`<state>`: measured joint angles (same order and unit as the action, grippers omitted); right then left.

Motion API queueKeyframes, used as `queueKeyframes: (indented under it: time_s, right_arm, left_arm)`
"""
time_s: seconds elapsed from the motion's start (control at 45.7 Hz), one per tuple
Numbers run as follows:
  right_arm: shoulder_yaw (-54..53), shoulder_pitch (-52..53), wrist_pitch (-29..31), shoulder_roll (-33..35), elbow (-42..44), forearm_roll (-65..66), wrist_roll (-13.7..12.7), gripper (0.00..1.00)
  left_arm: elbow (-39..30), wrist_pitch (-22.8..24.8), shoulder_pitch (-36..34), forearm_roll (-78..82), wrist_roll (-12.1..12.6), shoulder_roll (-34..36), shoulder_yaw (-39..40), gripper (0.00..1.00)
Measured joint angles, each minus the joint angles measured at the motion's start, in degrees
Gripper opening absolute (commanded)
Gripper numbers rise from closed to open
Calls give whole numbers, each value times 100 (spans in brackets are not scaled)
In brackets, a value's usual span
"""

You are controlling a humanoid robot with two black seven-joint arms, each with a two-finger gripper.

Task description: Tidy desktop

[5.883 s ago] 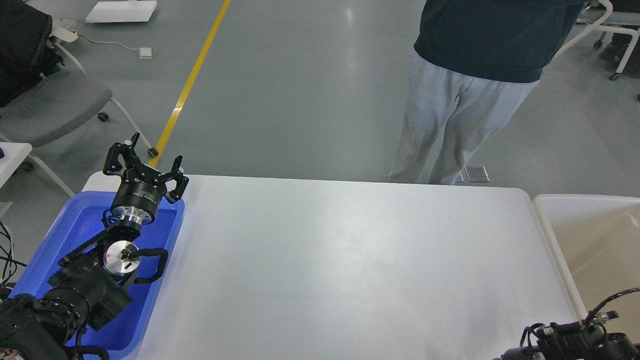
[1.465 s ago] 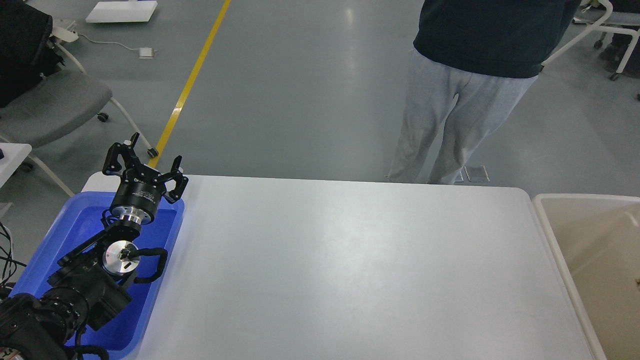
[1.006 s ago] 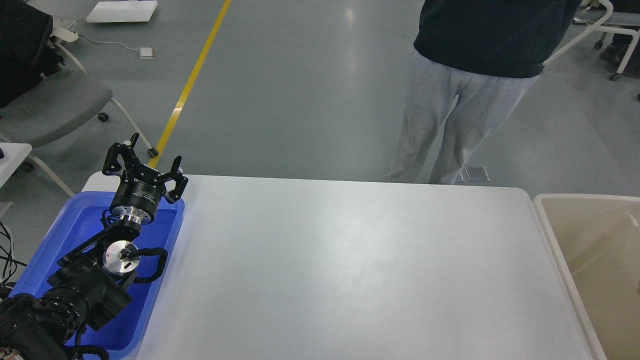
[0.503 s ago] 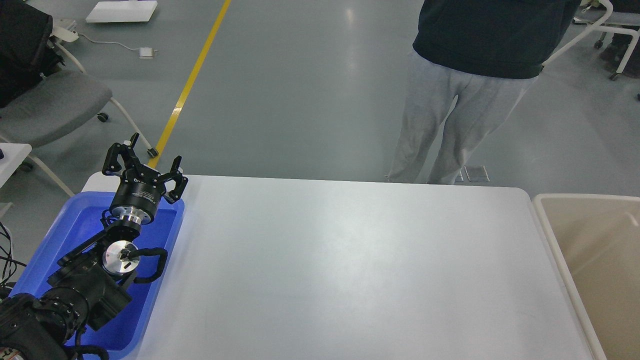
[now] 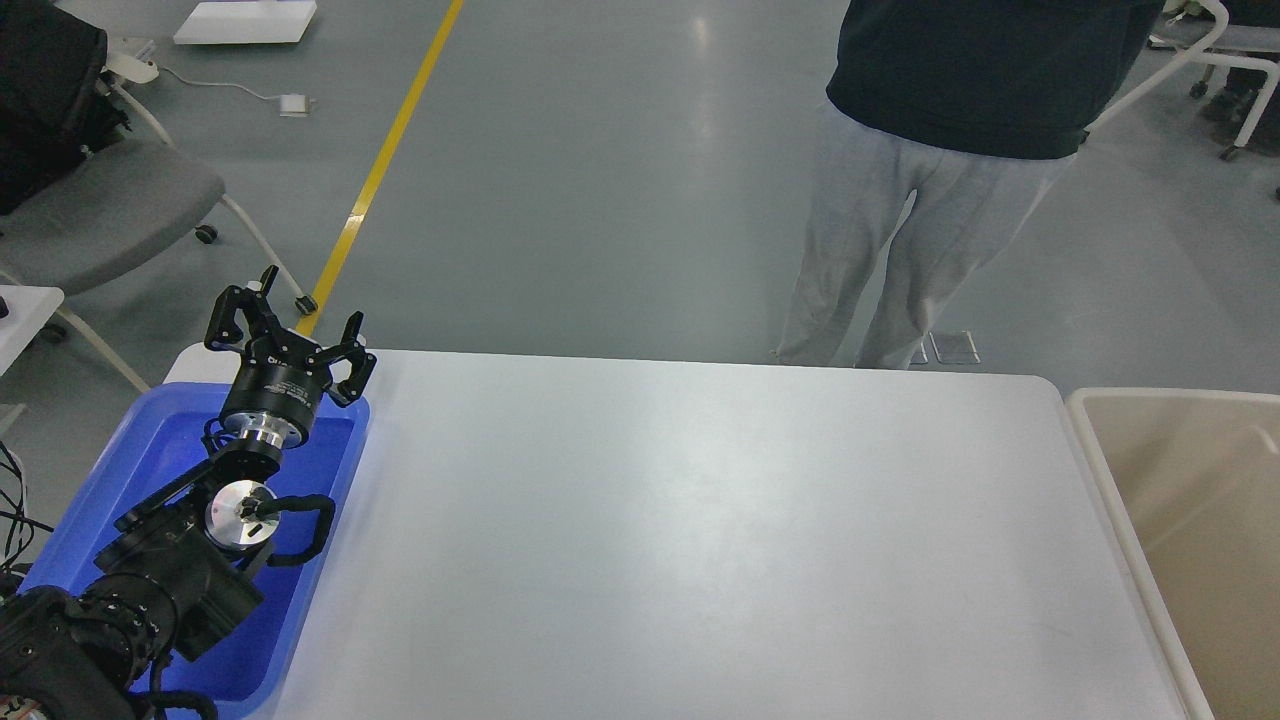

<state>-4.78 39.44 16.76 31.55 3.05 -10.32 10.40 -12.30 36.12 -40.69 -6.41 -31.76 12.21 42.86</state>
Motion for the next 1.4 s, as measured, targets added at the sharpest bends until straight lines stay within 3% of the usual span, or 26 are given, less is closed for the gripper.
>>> queueKeyframes:
  time_s: [0.197, 0.437, 0.569, 0.744, 0.897, 1.072, 1.4]
  right_arm:
    - [-861, 251, 207, 433, -1130, -20, 14, 100]
    - [-1938, 265, -6, 591, -2372, 32, 160, 100]
    - [-2239, 247, -94, 317, -2682, 45, 627, 100]
    - [-2421, 161, -178, -113, -3185, 89, 1610, 100]
    - [-2480, 38, -363, -439, -3619, 317, 2231, 100]
    - [-2479, -153, -660, -911, -3811, 629, 2565, 100]
    - [-2561, -361, -977, -1313, -3944, 828, 2876, 100]
  left_arm:
    - [0, 0, 0, 0, 2, -1, 0, 100]
    - [0, 0, -1, 0, 1, -2, 1, 100]
    - [0, 0, -4, 0, 1, -2, 2, 100]
    - [0, 0, -7, -1, -2, -6, 2, 100]
    - [0, 5, -8, 0, -2, -7, 2, 100]
    - [0, 9, -9, 0, 2, -8, 2, 100]
    - [-1, 8, -2, 0, 3, -5, 0, 100]
